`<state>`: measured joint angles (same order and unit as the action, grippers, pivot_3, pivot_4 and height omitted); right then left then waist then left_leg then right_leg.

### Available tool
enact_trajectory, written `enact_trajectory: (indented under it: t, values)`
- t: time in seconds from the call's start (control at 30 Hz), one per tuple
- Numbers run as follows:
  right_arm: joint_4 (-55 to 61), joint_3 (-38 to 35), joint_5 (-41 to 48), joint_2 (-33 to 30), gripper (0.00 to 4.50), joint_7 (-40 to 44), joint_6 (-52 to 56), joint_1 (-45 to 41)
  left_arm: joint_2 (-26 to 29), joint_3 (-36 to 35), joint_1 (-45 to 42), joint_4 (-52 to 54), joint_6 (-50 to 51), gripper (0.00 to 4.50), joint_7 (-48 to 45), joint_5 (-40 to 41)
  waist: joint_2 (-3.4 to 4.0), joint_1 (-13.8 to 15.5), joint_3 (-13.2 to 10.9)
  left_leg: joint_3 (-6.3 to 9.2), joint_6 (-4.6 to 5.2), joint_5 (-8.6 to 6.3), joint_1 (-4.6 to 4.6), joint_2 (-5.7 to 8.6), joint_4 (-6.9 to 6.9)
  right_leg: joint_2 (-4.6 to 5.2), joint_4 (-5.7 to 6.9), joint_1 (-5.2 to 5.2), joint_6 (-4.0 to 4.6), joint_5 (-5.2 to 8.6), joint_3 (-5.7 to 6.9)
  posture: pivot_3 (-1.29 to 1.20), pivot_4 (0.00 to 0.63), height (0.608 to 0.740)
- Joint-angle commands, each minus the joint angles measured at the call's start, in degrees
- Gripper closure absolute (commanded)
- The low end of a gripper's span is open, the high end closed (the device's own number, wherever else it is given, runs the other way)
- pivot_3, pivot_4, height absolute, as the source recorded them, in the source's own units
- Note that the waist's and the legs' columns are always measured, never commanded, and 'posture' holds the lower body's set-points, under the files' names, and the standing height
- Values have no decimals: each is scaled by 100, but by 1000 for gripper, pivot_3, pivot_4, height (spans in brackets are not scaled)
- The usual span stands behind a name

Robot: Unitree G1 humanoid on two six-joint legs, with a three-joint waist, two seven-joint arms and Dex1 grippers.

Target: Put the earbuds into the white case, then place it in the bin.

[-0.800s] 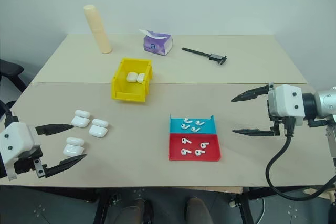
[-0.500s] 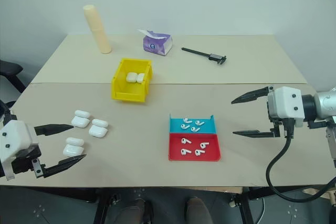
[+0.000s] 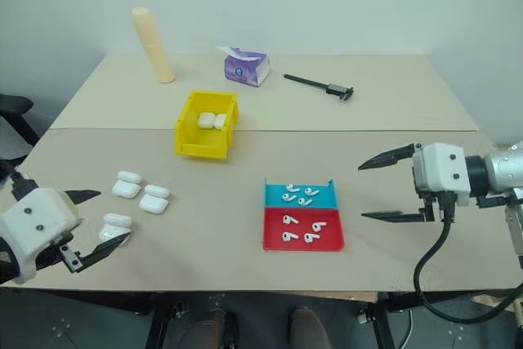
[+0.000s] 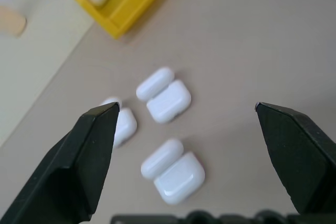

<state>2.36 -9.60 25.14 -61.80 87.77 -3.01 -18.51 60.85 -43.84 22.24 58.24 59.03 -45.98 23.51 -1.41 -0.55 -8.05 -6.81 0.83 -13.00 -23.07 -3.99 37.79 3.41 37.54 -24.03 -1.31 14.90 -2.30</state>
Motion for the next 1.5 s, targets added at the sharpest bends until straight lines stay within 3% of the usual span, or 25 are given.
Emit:
enact_trajectory:
  t: [0.03, 0.1, 0.5, 0.8, 0.97, 1.5]
  values:
    - [263, -105, 111, -49, 34, -49, 130, 92, 810, 389, -1145, -167, 2629, 0, 153, 732, 3, 12, 1, -1, -1, 1, 5, 2, 0, 1, 3, 2, -2, 1, -2, 0, 150, 740]
    - [322, -69, 111, -14, 34, -101, 175, 119, 1227, 821, -1709, -637, 3318, 0, 299, 1187, -1, 3, -1, 3, -1, 1, 18, 1, 1, -2, 5, 17, -4, 5, 3, 0, 150, 740]
    - [711, -185, 151, -20, 34, -388, 487, 420, 2346, 3229, -3918, -3704, 3347, 0, 2692, 4426, -13, -12, -10, 1, -3, -1, 9, 3, -14, 3, 15, -9, 6, 13, -8, 0, 150, 740]
    - [954, -366, 169, -76, 34, -575, 667, 656, 1662, 4591, -5199, -5027, 3347, 0, 4675, 5931, -15, 15, -11, -2, -4, 0, 7, 4, -11, 1, 18, -7, 6, 13, -8, 0, 150, 740]
    - [1029, -461, 217, -132, 34, -578, 757, 718, 1408, 4838, -5145, -4995, 3347, 0, 5724, 6198, -17, 19, -12, 1, -5, 1, -1, 5, -10, 1, 18, -12, 5, 12, -8, 0, 150, 740]
    - [918, -366, 142, -115, 34, -590, 716, 627, 893, 5035, -5206, -5775, 2902, 0, 7622, 7512, -17, 62, -12, 2, -9, 3, 4, 5, -5, 2, 19, -4, 6, 12, -7, 0, 150, 740]
